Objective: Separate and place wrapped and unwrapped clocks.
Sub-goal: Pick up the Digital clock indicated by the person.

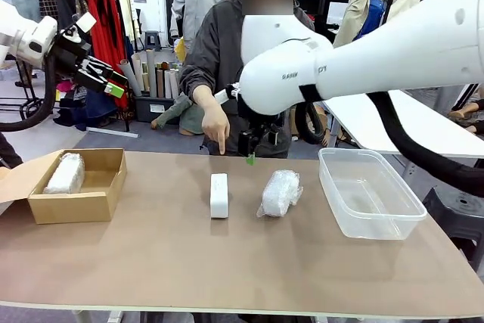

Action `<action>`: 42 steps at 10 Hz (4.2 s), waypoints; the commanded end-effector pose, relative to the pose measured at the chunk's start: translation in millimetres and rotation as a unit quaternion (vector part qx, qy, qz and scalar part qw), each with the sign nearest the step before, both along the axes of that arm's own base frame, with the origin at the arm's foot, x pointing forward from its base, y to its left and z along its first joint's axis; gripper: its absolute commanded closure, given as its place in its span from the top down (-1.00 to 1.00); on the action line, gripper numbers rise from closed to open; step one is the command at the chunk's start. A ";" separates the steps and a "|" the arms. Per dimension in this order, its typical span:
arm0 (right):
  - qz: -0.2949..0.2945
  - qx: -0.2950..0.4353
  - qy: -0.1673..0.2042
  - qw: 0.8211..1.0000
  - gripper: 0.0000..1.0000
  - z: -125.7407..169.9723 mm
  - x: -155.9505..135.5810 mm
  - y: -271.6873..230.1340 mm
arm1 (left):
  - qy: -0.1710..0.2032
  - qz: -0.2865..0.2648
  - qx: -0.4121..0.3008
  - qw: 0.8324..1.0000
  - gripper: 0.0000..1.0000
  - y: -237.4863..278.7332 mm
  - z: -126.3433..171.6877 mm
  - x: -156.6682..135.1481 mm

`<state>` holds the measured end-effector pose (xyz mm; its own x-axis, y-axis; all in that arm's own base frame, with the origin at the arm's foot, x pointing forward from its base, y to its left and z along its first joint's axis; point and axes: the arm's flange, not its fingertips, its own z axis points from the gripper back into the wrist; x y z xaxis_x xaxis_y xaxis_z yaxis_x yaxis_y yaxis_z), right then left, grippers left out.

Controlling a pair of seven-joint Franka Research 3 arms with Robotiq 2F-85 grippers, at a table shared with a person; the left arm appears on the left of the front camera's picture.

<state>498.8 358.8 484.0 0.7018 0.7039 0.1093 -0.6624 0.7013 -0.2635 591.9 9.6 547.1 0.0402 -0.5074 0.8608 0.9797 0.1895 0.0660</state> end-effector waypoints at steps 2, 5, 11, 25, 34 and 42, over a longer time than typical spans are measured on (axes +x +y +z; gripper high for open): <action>-0.101 0.011 -0.035 0.994 1.00 -21.9 -0.7 40.0 | -0.002 0.002 -0.006 1.000 1.00 -0.1 1.3 0.5; -0.122 0.058 -0.066 0.989 1.00 -39.7 3.8 47.4 | -0.002 0.002 -0.006 1.000 1.00 -0.1 1.3 0.5; -0.113 0.060 -0.035 0.991 1.00 -40.2 3.3 49.7 | -0.002 0.002 -0.006 1.000 1.00 -0.1 1.3 0.5; -0.428 0.152 -0.058 0.889 1.00 -127.4 25.7 70.8 | -0.002 0.002 -0.006 1.000 1.00 -0.1 1.3 0.5; -0.415 0.183 -0.034 0.890 1.00 -148.4 43.8 73.1 | -0.002 0.002 -0.006 1.000 1.00 -0.1 1.3 0.5; -0.402 0.180 -0.001 0.898 1.00 -166.6 50.5 77.9 | -0.002 0.002 -0.006 1.000 1.00 -0.1 1.3 0.5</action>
<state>542.4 434.2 313.3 0.9614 -0.1334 0.2405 0.1221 0.9906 0.0613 591.9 9.6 547.1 0.0402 -0.5074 0.8608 0.9797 0.1895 0.0659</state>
